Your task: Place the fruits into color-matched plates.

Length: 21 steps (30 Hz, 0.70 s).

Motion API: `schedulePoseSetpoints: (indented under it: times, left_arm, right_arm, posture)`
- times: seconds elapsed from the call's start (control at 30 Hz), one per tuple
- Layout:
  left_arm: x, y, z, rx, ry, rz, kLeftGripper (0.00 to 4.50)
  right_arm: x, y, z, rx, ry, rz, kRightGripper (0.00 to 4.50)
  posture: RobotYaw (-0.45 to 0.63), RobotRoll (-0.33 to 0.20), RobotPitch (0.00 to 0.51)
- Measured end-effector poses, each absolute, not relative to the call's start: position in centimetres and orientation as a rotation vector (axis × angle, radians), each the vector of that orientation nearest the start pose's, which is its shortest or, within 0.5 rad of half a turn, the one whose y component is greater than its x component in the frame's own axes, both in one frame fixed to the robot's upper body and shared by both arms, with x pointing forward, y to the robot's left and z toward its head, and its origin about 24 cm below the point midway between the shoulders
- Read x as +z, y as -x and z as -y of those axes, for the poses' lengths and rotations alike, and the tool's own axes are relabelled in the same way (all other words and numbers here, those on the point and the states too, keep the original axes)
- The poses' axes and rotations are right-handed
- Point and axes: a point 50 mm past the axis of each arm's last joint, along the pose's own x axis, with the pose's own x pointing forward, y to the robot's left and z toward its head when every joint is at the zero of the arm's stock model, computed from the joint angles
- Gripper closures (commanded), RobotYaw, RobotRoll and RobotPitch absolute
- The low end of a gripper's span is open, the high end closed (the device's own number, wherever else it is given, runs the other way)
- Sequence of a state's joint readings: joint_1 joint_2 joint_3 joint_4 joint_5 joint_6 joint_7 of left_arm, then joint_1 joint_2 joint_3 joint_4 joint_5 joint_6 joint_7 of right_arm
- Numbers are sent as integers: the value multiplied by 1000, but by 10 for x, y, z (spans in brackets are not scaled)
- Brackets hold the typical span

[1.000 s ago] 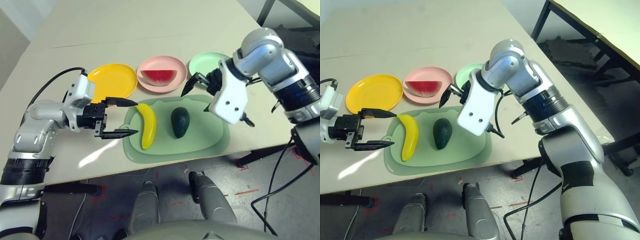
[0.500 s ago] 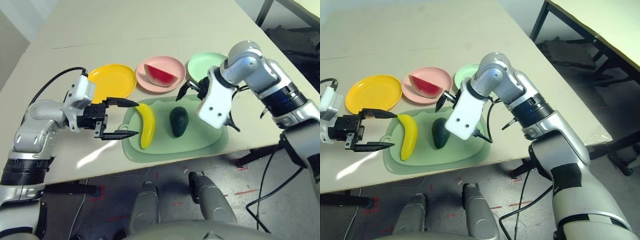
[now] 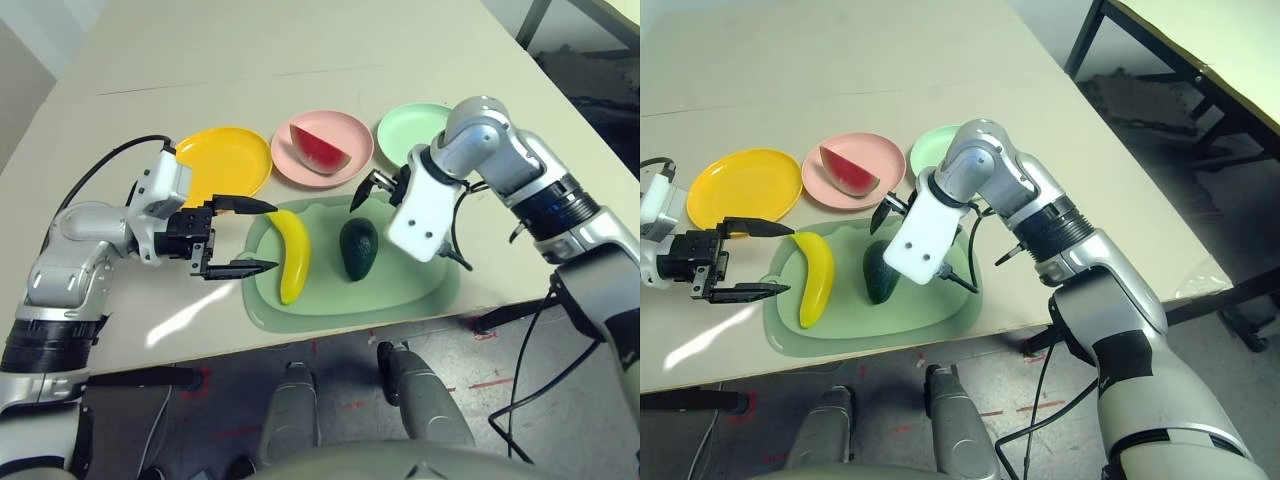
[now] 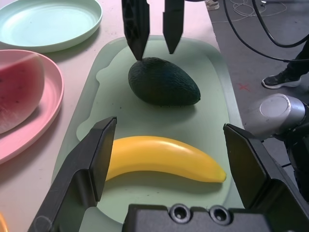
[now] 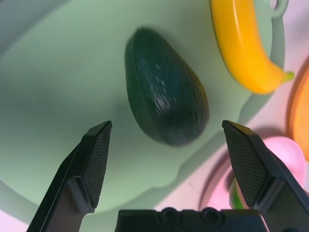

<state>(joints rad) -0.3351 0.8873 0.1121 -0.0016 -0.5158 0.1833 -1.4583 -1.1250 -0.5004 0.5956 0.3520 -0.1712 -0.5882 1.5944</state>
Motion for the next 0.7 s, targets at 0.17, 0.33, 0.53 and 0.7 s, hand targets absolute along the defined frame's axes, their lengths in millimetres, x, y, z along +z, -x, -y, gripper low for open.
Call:
schedulePoseSetpoints:
  times: [0.17,0.33,0.53,0.7]
  left_arm:
    - [186,-256,-245,-1351,-444,-61,0]
    - [186,-254,-243,-1357,-452,-58,0]
    - [181,-250,-242,-1360,-436,-74,0]
    - [184,-249,-243,-1357,-445,-75,0]
  right_arm:
    - [208,-305,52,1898,1775,256,19]
    - [203,-309,44,1887,1768,279,19]
    - [199,-312,42,1885,1781,280,19]
    - [195,-311,41,1900,1783,270,19]
  posture:
    - [-32,0,213]
    - [-13,0,215]
    - [-4,0,217]
    - [-3,0,218]
